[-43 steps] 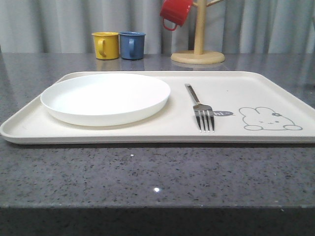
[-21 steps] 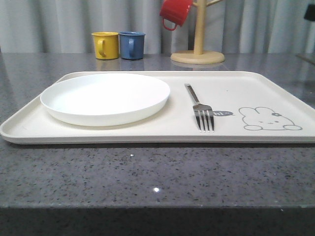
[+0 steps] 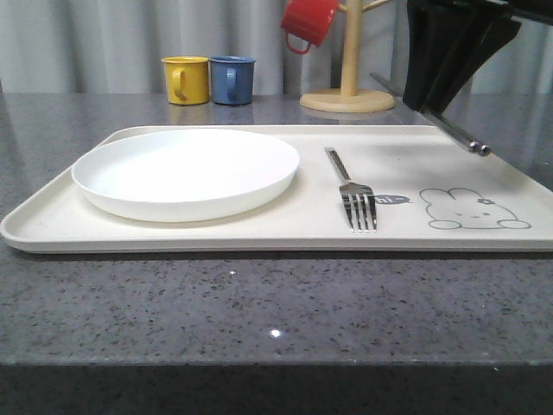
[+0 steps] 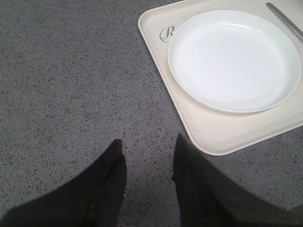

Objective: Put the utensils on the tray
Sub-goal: 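Place the chopsticks on the tray beside the fork with the right gripper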

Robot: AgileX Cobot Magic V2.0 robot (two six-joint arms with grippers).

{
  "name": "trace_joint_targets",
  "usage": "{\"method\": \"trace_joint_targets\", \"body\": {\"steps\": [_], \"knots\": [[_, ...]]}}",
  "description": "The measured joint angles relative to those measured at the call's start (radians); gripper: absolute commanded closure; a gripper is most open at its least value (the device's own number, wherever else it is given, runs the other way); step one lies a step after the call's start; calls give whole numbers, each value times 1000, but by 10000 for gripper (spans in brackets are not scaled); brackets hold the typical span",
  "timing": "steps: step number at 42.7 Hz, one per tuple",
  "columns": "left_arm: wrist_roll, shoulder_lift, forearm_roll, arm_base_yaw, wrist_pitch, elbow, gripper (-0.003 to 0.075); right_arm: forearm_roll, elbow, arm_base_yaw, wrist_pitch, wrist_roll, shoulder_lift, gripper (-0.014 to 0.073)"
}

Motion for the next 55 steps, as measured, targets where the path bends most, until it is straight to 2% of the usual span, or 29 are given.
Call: {"method": "trace_joint_targets", "body": {"steps": [19, 41, 51, 53, 55], "knots": [[0, 0, 0, 0, 0, 0, 482, 2, 0, 2, -4, 74, 136, 587], [0, 0, 0, 0, 0, 0, 482, 7, 0, 2, -59, 105, 141, 585], [0, 0, 0, 0, 0, 0, 482, -1, -1, 2, -40, 105, 162, 584], [0, 0, 0, 0, 0, 0, 482, -1, -3, 2, -38, 105, 164, 560], [0, 0, 0, 0, 0, 0, 482, -1, -5, 2, -36, 105, 164, 499]]}}
